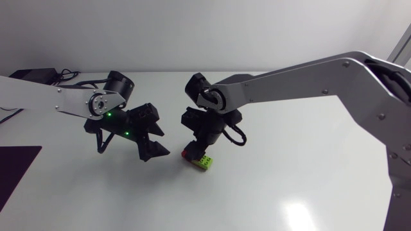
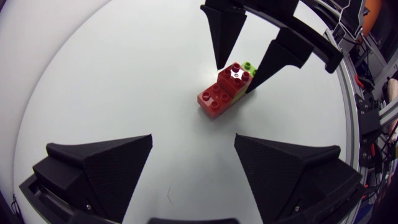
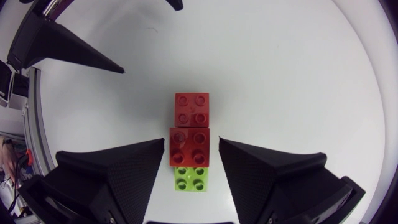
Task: Separate the duplo bricks
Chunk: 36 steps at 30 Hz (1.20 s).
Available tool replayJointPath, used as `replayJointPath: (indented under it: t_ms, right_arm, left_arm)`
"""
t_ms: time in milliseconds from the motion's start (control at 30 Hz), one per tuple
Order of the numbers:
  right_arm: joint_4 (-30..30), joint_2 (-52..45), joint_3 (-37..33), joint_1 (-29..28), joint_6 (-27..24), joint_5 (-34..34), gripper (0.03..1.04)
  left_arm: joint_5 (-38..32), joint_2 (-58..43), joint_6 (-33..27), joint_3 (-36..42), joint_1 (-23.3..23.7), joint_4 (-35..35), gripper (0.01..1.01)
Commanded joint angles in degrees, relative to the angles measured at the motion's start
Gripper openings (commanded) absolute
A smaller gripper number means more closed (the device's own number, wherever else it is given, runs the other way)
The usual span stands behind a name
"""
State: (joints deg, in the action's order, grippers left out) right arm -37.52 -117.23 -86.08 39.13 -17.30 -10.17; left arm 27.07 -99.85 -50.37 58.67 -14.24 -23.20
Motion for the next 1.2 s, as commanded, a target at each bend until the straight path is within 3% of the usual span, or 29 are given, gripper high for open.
replayJointPath:
  t_ms: [0, 100, 167, 467, 667, 1167]
  right_arm:
    - [0.25, -1.51, 1.62, 0.77, 1.3, 0.33, 0.61]
    - [0.43, -1.51, 2.06, 1.29, 1.3, 1.47, 0.61]
    - [0.52, -1.42, 2.24, 1.38, 1.3, 1.65, 0.48]
    - [-1.42, -0.02, 2.85, 0.94, 1.04, -2.48, 0.39]
    - [-3.09, 0.16, 1.62, -0.46, 0.95, -6.35, 0.39]
    - [1.92, 2.36, 6.37, 4.02, -0.54, -2.66, 0.39]
  left_arm:
    - [0.97, -1.75, -1.75, 0.83, 0.44, -0.44, 0.92]
    - [0.97, -1.84, -1.75, 1.09, 0.35, -0.44, 0.92]
    - [1.06, -1.84, -1.75, 1.09, 0.09, -0.44, 0.92]
    - [1.14, -2.63, -1.93, 0.74, -1.14, -0.44, 0.92]
    - [1.14, -2.63, -2.01, 0.48, -2.28, -0.44, 0.92]
    - [3.78, -7.11, -0.96, 3.11, -3.87, -0.35, 0.918]
